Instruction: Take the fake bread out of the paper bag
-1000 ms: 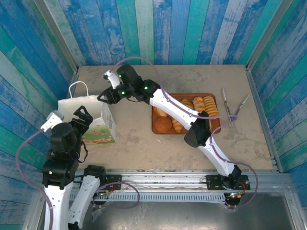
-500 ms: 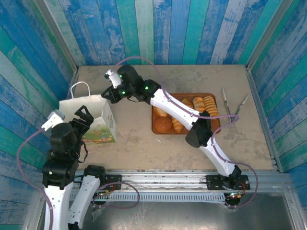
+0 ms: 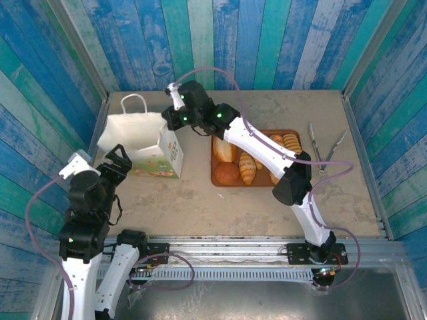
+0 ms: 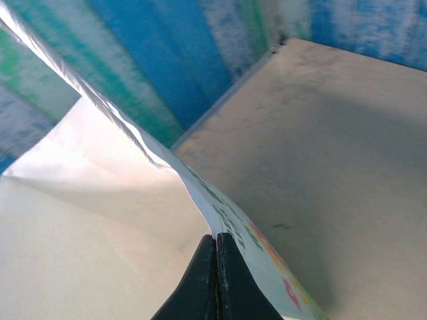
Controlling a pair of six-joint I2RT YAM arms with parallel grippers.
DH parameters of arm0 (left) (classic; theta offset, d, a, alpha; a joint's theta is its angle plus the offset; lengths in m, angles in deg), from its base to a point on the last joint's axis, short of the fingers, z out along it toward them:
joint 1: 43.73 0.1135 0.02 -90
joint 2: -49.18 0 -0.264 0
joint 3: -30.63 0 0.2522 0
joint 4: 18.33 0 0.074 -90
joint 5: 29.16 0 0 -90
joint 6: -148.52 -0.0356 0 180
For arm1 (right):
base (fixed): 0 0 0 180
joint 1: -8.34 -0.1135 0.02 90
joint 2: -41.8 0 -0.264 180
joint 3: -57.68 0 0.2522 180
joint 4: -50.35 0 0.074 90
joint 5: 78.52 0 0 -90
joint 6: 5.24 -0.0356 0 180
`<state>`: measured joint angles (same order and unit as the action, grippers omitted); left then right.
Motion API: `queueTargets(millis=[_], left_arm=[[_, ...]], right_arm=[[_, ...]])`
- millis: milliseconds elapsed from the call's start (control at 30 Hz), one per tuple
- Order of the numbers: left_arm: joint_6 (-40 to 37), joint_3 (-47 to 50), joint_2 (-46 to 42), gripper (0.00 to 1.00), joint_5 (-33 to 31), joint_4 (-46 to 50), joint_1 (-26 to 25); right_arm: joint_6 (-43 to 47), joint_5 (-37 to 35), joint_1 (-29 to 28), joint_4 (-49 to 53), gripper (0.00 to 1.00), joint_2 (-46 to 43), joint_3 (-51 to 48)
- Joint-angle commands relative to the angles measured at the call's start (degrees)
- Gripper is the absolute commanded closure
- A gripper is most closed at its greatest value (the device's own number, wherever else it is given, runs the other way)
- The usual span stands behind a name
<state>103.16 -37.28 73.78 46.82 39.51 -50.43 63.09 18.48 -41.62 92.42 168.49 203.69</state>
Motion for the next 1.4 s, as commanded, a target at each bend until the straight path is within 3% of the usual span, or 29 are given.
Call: queueTargets(millis=[0,400,967,1067,1367], left_arm=[[-1.99,0.87,0.91,0.05,3.14,-2.4,0.19],[-2.34,3.29,3.7,0.06,9.35,-6.78,0.2],[-0.87,6.93,4.4,0.06,10.82,-9.61,0.2],[-0.76,8.13,4.66,0.06,11.01,-10.45,0.2],[-1.03,12.02,5.55,0.06,11.59,-12.98,0.21]], right_arm=[[-3.73,-5.38,2.65,-1.63,0.99,-2.4,-3.61],[-7.15,-15.12,5.72,-7.5,0.97,-11.34,-17.93],[-5.59,-16.13,4.87,-8.16,0.96,-14.58,-20.92],[-4.93,-14.25,4.9,-8.36,0.88,-14.98,-21.46],[-0.25,-14.12,5.98,-6.97,0.37,-21.58,-24.17]])
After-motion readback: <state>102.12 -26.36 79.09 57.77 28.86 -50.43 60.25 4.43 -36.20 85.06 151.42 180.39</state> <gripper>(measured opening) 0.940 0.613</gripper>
